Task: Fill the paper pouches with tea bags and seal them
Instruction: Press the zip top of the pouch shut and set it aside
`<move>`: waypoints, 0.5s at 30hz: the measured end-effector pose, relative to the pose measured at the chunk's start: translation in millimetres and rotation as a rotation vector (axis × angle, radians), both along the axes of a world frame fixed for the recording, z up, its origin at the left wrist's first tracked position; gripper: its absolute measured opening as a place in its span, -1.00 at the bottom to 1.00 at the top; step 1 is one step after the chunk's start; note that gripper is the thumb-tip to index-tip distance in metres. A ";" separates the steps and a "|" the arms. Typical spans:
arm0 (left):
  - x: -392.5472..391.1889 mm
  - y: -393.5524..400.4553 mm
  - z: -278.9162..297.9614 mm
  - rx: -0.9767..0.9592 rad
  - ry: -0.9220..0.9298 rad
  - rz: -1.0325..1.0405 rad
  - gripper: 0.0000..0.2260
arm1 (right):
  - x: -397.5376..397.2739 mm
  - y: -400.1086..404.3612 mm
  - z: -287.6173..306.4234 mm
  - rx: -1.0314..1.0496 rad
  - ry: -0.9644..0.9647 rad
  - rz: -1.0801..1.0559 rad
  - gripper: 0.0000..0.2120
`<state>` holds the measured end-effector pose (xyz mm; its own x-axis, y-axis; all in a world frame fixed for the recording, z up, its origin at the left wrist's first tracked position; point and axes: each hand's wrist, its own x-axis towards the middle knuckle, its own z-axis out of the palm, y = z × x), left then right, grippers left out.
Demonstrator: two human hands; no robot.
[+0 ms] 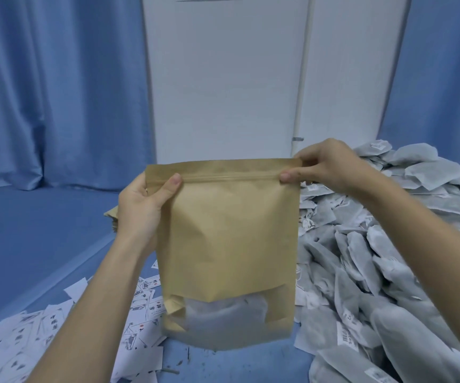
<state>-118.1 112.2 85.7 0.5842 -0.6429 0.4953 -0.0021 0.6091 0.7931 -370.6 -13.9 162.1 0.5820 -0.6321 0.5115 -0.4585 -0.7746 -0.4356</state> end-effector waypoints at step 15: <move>-20.9 -3.0 4.1 0.032 -0.055 -0.017 -0.93 | 124.0 38.9 -23.1 -0.706 0.102 -0.219 -0.45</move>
<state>-139.0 109.2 89.8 0.5456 -0.6686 0.5053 -0.0361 0.5836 0.8112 -246.5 25.0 139.0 0.5468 -0.2797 0.7892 -0.6458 -0.7408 0.1848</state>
